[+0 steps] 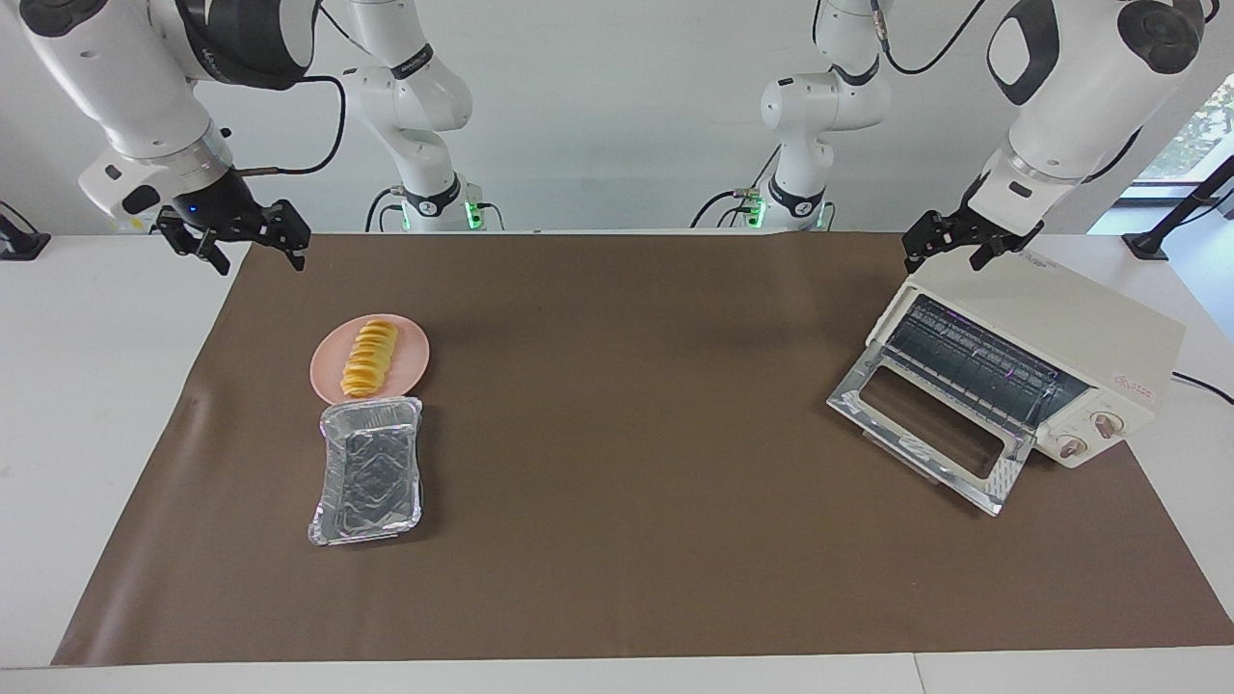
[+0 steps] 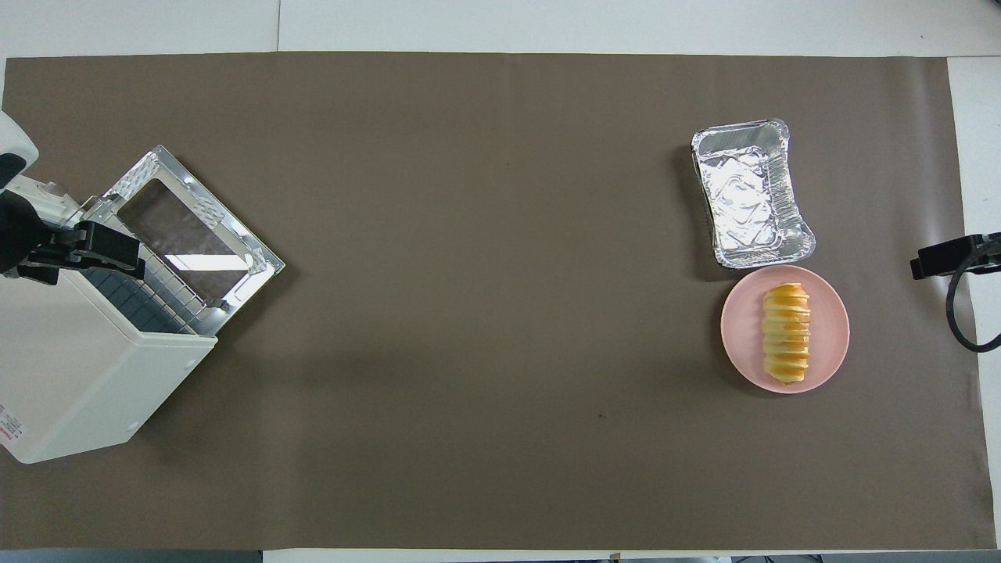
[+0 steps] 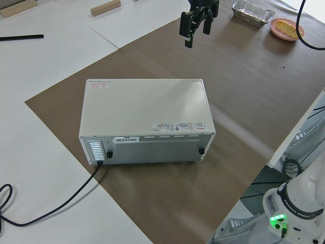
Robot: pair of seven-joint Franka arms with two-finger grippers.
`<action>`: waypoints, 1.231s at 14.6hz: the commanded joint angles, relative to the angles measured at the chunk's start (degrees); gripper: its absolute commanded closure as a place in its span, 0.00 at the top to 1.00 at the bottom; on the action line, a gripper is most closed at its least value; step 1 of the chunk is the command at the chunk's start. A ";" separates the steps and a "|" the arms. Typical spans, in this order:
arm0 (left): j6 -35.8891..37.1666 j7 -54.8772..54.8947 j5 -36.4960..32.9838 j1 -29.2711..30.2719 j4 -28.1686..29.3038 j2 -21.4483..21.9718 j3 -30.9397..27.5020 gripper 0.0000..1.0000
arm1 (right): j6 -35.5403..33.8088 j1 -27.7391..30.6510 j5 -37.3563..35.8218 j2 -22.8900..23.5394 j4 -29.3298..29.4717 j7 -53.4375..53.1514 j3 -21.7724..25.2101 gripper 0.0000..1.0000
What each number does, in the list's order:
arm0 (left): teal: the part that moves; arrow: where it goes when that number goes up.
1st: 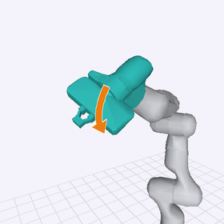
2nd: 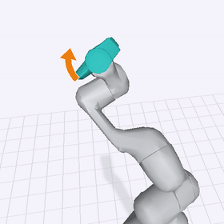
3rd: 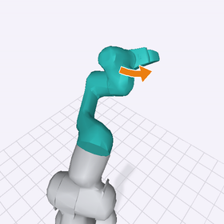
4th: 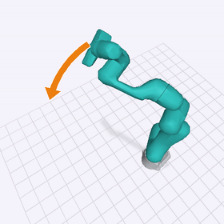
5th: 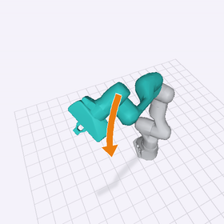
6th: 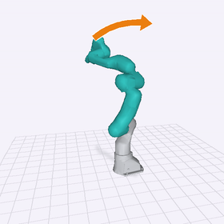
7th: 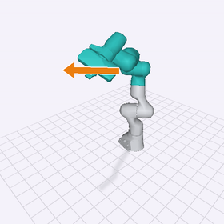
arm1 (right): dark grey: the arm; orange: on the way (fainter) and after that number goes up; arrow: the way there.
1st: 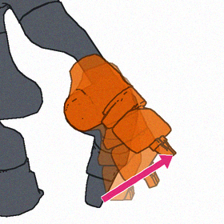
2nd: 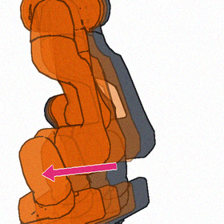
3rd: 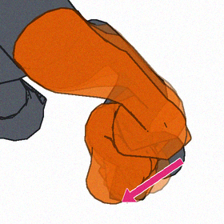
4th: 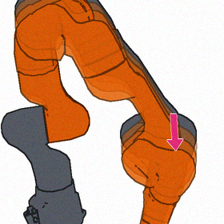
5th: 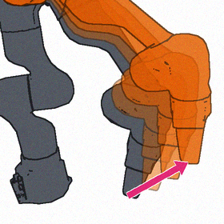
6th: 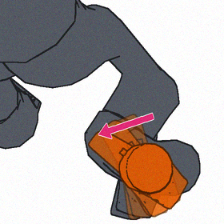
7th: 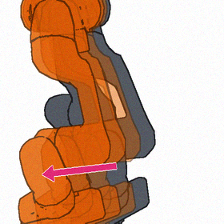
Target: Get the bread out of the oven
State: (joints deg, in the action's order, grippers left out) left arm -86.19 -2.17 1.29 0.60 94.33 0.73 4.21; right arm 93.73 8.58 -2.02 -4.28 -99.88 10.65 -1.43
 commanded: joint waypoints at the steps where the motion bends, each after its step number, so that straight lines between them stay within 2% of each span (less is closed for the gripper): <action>1: -0.91 0.41 1.00 0.63 1.03 0.94 0.09 1.00 | 1.28 0.12 -1.06 -0.02 -0.40 -2.12 -0.95 1.00; 11: -0.91 0.50 1.00 0.63 1.03 0.94 0.09 1.00 | -1.18 -2.52 1.93 -0.11 -0.23 -9.94 -1.03 1.00; 18: -0.91 0.50 1.00 0.63 1.12 0.94 0.09 1.00 | -1.88 -2.52 1.93 -0.29 -0.31 -9.95 -1.03 1.00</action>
